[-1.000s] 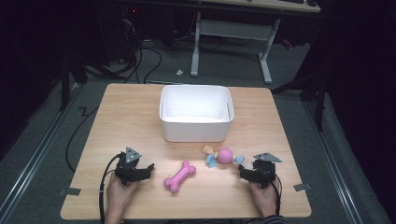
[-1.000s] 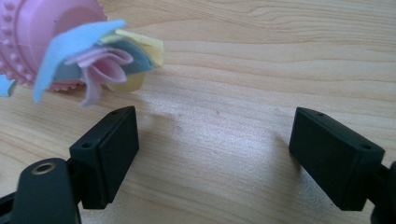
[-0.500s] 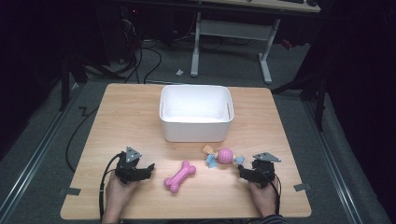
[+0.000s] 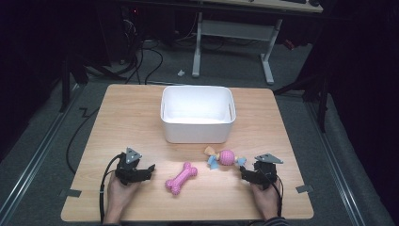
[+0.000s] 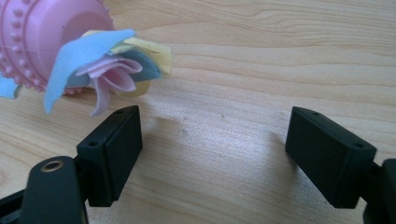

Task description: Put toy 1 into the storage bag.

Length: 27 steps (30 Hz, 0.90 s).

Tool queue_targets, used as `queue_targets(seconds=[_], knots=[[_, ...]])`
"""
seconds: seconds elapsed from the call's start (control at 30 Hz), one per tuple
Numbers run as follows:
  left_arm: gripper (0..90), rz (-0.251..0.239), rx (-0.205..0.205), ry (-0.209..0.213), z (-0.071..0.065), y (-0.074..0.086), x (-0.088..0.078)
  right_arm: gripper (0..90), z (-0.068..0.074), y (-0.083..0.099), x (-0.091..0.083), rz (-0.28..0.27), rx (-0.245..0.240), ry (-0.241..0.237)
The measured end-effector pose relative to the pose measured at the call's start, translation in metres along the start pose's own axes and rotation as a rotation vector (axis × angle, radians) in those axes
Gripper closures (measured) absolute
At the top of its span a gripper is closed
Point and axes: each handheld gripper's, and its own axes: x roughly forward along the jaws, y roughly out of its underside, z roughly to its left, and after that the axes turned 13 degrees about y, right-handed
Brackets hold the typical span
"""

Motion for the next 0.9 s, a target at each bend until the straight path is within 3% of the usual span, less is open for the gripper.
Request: queue_targets(seconds=[0.33, 0.9], knots=[[22.8, -0.026, -0.024, 0.027, 0.002, -0.002, -0.013, 19.4, 0.0, 0.0, 0.0, -0.003, -0.002, -0.004], [24.9, -0.042, 0.019, 0.068, -0.012, -0.021, -0.04, 19.4, 0.0, 0.0, 0.0, -0.003, -0.005, -0.006]])
